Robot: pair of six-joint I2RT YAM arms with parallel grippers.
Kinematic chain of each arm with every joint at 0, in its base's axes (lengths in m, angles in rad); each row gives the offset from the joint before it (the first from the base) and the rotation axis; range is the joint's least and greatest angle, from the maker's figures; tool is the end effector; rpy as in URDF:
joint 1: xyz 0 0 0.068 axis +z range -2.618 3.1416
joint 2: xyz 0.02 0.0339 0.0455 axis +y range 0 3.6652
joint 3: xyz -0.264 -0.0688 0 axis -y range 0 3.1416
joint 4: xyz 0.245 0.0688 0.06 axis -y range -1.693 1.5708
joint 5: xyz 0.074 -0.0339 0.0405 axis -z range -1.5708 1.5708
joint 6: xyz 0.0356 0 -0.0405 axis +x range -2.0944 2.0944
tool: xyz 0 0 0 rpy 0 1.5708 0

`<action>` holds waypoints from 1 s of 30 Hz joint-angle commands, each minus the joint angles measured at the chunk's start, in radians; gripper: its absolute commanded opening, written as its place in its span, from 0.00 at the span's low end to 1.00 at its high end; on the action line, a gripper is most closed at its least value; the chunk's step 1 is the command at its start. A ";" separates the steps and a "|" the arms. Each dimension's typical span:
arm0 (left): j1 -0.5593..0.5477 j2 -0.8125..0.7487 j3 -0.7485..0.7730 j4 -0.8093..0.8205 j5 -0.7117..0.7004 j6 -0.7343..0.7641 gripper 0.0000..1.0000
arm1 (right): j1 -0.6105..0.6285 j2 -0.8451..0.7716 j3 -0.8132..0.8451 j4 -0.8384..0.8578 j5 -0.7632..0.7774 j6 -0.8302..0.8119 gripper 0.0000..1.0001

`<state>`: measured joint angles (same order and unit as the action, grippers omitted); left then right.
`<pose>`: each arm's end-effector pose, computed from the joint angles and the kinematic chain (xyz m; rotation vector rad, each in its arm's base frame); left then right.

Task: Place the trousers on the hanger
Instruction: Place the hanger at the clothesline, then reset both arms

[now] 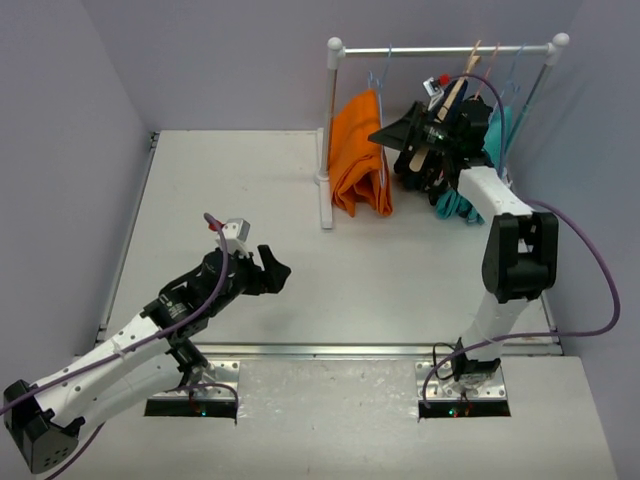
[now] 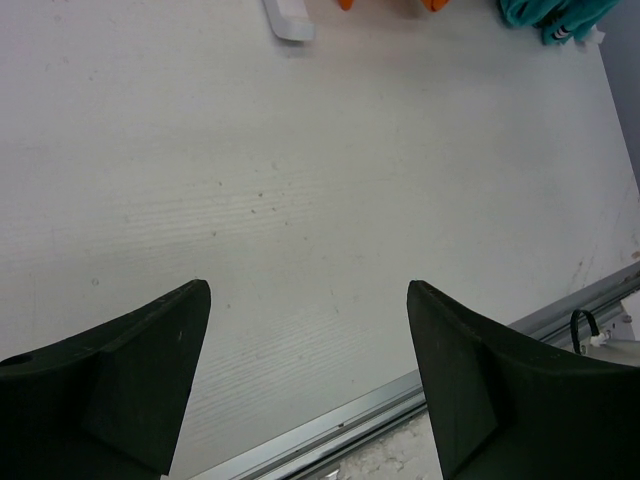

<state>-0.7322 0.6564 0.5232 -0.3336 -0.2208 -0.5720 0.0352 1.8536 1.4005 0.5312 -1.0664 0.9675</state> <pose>0.1233 -0.1003 0.2526 0.0248 2.0775 -0.5921 0.4298 0.0463 0.3208 -0.1795 1.7550 1.5425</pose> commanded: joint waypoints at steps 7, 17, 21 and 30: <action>-0.006 0.131 0.175 -0.060 -0.147 -0.067 1.00 | -0.006 -0.403 0.109 -0.890 0.447 -0.460 0.99; -0.004 0.214 0.480 -0.236 -0.345 -0.058 1.00 | 0.008 -0.576 0.023 -1.175 0.697 -0.593 0.99; 0.006 0.252 0.554 -0.309 -0.440 -0.035 1.00 | 0.065 -0.747 -0.098 -1.186 0.816 -0.615 0.99; 0.077 0.221 0.575 -0.402 -0.637 0.019 1.00 | 0.084 -1.137 -0.485 -1.188 1.029 -0.672 0.99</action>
<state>-0.6758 0.9422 1.0966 -0.7003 -0.7438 -0.6027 0.1154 0.8465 1.0783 -0.6947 -0.1536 0.3562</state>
